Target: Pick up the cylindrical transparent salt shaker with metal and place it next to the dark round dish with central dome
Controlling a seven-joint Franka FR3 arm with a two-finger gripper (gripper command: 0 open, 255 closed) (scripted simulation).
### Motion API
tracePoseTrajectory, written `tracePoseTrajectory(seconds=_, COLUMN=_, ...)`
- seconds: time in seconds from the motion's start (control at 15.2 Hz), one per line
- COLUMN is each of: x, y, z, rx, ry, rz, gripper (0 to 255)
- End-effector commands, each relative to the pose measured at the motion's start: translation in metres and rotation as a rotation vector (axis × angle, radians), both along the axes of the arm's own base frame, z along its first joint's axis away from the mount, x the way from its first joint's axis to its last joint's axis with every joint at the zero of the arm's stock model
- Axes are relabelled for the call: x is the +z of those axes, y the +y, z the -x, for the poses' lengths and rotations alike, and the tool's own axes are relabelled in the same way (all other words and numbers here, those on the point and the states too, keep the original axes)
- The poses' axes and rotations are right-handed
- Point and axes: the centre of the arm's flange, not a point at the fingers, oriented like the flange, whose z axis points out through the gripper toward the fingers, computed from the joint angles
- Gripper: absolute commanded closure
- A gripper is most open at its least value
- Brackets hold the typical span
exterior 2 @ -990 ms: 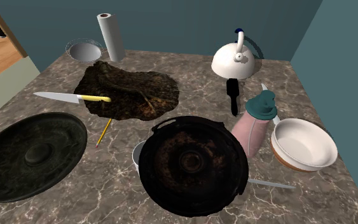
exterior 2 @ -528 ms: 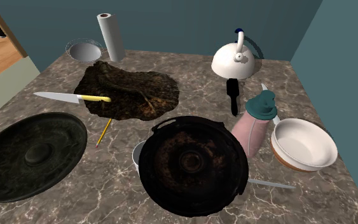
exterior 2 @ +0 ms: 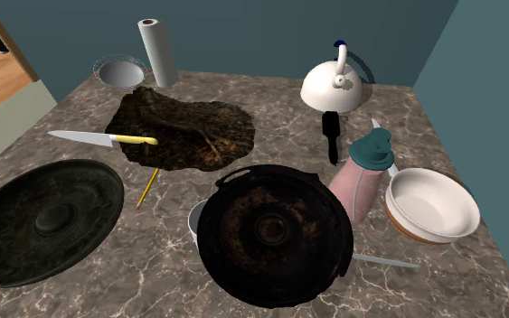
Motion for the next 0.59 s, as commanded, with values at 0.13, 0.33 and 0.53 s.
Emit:
tracePoseTrajectory(seconds=0.13, x=-0.021, y=0.000, z=0.000, rx=0.000, ry=-0.001, rz=0.000, gripper=255)
tracePoseTrajectory(seconds=0.33, x=-0.037, y=0.000, z=0.000, rx=0.000, ry=-0.001, rz=0.000, gripper=255)
tracePoseTrajectory(seconds=0.53, x=-0.052, y=0.000, z=0.000, rx=0.000, ry=-0.001, rz=0.000, gripper=255)
